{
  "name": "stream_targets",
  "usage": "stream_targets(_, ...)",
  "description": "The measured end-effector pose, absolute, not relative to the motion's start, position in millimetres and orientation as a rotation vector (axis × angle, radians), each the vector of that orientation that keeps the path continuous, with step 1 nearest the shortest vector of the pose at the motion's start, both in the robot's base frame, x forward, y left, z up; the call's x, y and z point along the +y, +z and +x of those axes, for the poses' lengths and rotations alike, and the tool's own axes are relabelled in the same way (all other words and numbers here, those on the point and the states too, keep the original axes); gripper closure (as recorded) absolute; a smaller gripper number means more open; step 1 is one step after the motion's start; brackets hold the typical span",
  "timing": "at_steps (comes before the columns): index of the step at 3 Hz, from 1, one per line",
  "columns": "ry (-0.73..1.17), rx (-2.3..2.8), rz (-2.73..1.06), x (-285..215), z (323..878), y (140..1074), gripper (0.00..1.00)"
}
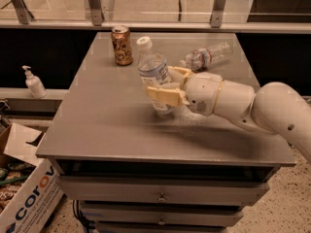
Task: Place blue plastic bottle upright
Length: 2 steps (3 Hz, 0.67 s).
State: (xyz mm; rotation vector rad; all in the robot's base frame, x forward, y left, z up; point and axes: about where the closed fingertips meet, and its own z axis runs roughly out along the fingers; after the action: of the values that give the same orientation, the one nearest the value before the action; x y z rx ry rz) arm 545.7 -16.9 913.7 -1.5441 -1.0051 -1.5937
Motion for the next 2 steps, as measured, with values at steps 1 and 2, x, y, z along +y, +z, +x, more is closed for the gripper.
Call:
stream_targets(1, -1.576, -0.994, -1.552, -14.3, 543.6, 901.3, 1.0)
stream_targets(2, -1.558, -0.978, -1.57, -16.7, 543.6, 890.8, 1.0)
